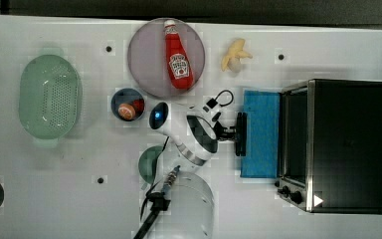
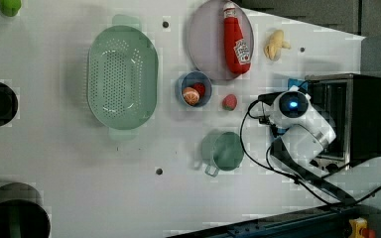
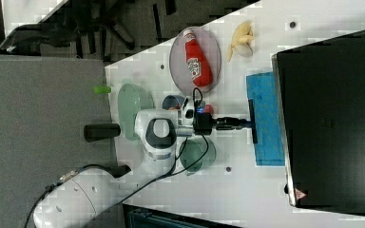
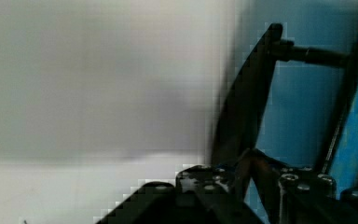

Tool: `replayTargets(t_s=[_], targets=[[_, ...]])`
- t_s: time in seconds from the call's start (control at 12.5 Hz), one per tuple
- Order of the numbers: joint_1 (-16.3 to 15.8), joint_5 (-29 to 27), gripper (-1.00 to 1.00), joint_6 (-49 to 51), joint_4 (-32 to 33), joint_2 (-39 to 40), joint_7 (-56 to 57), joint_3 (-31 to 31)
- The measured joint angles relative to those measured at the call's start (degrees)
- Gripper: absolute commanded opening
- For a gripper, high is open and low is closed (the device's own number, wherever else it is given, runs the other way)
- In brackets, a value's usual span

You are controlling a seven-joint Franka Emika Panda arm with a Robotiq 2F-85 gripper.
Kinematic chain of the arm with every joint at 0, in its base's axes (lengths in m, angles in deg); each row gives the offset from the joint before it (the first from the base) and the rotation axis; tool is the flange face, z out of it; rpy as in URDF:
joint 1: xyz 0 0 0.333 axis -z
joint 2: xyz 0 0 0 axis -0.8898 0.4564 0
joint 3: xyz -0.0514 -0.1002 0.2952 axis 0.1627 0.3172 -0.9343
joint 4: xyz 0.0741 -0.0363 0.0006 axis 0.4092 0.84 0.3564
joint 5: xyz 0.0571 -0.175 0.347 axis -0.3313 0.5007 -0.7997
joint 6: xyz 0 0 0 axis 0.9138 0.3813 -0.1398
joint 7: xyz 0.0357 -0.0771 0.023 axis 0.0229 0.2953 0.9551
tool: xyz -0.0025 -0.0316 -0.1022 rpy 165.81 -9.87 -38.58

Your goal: Flap open oven.

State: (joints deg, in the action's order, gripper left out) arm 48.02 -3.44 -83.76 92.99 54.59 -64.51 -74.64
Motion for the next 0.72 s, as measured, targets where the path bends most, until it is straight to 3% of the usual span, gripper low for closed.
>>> replayTargets(t_s=[0.32, 0.56, 0.72], targets=[[-1.1, -2.8, -0.65, -0.3, -0.9, -0.4, -1.8, -0.2], [-1.4, -13.5, -0.65, -0.2, 0.0, -5.4, -1.8, -0.2], [-1.3, -21.7, -0.65, 0.3, 0.1, -12.8, -1.8, 0.1]])
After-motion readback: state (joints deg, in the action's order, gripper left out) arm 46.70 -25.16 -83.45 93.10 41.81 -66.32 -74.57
